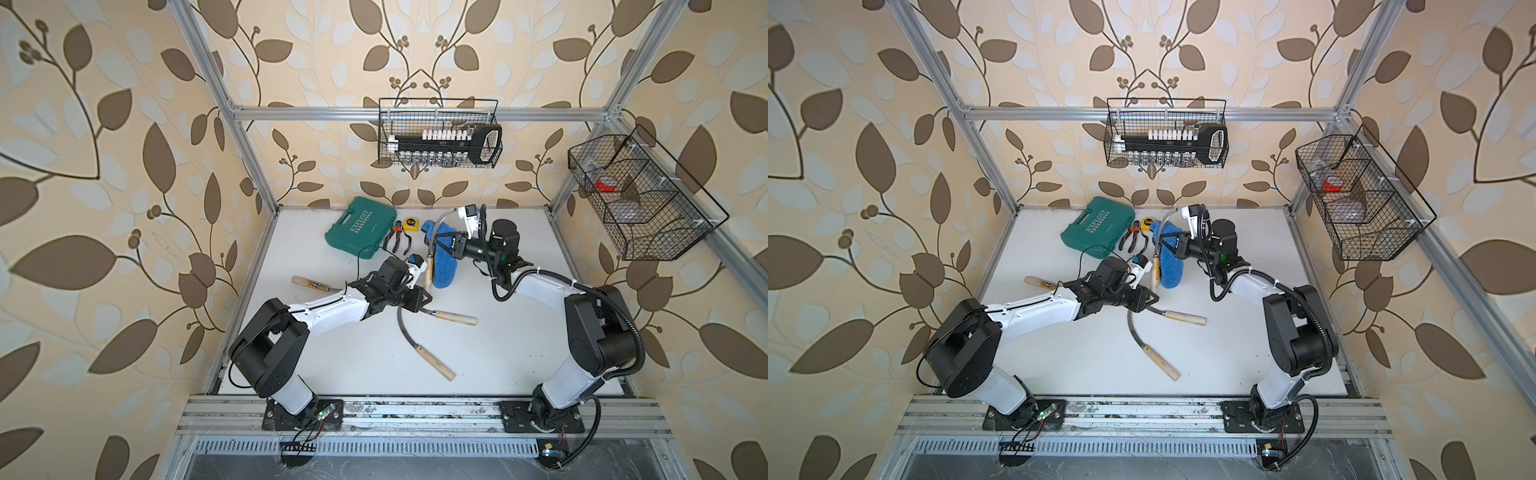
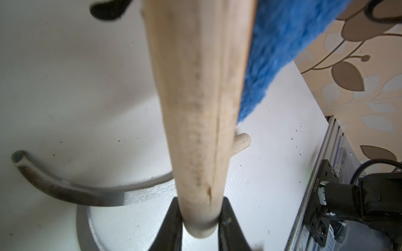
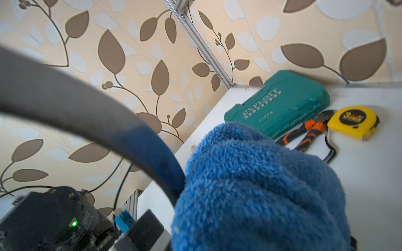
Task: Wipe small sickles with rags
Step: Wipe the small sickle.
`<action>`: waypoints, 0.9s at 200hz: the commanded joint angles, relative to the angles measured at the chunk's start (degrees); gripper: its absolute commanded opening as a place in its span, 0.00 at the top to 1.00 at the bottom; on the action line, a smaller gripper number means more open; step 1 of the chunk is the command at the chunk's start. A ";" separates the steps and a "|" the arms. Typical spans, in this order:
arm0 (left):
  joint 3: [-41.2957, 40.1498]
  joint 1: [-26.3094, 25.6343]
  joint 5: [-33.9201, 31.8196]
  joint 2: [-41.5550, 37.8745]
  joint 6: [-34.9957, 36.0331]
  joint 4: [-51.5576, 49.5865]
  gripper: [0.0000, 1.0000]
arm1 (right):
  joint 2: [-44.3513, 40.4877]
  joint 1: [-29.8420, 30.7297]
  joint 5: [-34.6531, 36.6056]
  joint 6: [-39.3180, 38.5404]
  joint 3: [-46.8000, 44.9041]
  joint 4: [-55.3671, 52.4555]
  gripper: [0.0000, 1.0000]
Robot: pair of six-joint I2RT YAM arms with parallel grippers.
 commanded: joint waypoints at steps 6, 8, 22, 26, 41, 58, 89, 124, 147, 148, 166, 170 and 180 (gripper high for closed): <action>1.98 0.04 0.85 0.05 1.30 1.01 1.00 | 0.21 -1.41 -4.37 3.99 5.13 4.03 0.89; 1.99 0.04 0.90 0.07 1.25 1.01 1.00 | 0.09 -1.50 -4.38 4.11 5.31 4.11 0.89; 1.99 0.00 0.84 0.41 1.31 1.01 1.00 | -0.69 -2.19 -4.38 4.78 6.42 3.99 0.88; 1.99 0.03 0.85 0.42 1.32 0.94 1.00 | -0.96 -2.40 -4.38 4.89 6.66 4.04 0.88; 2.07 0.07 0.56 0.60 1.24 0.74 1.00 | -2.09 -2.76 -4.09 4.94 6.96 3.59 0.88; 2.01 0.05 0.48 0.52 1.39 0.79 1.00 | -3.17 -2.62 -3.36 3.98 6.86 1.68 0.87; 2.07 0.05 0.38 0.36 1.33 0.65 1.00 | -3.87 -0.16 -1.17 -0.27 3.34 -0.81 0.87; 1.63 0.04 -1.24 -0.09 1.35 0.49 1.00 | -2.81 1.91 1.67 -3.20 -3.32 0.26 0.87; 1.55 0.05 -2.05 -0.06 1.79 0.59 1.00 | -1.11 2.39 2.08 -3.50 -5.94 1.05 0.88; 1.59 0.04 -2.10 -0.08 1.79 0.53 1.00 | -1.07 2.39 2.06 -3.51 -6.02 1.10 0.88; 2.05 0.04 -1.93 0.24 1.79 0.18 1.00 | -0.34 2.61 2.03 -3.39 -6.33 1.84 0.88; 2.15 0.04 -1.82 0.33 1.86 0.09 1.00 | -0.33 2.52 2.03 -3.28 -5.99 1.77 0.88; 2.08 0.04 -2.00 0.34 1.96 0.20 1.00 | -0.46 2.54 1.72 -3.00 -4.70 0.97 0.88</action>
